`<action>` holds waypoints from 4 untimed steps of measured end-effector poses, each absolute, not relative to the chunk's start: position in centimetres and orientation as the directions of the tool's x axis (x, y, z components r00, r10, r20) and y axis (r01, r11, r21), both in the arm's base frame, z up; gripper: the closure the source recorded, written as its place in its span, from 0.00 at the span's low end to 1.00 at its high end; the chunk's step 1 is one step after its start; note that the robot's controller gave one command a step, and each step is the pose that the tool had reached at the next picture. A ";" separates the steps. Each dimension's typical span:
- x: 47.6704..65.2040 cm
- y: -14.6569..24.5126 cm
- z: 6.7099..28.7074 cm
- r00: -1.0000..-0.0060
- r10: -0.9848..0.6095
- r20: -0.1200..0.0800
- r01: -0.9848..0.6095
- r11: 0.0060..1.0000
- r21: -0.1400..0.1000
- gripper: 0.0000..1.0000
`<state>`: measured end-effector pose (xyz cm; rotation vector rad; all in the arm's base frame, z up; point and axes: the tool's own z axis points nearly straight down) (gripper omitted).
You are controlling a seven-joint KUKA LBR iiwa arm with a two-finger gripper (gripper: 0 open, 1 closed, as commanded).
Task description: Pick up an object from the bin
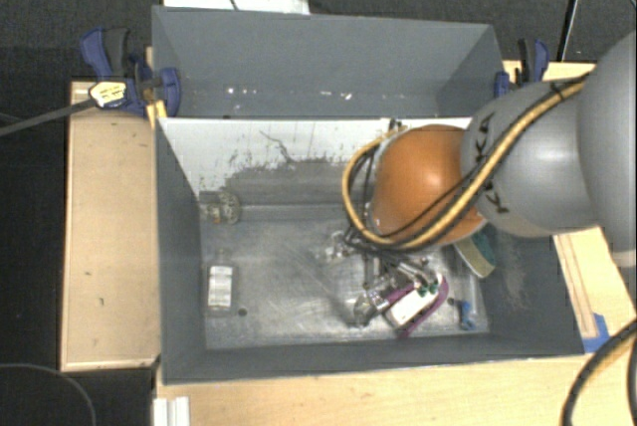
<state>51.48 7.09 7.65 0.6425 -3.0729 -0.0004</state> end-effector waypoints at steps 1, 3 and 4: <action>49.4 -1.5 11.5 -0.877 -0.481 0.001 -0.481 0.877 -0.003 0.00; 49.5 -1.0 11.4 -0.877 -0.480 -0.002 -0.480 0.877 0.000 0.00; 49.6 -1.0 11.5 -0.879 -0.476 -0.004 -0.476 0.879 -0.001 1.00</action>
Offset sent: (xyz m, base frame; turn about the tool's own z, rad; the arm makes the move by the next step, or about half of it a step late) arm -0.0207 -0.0812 0.0375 -0.0967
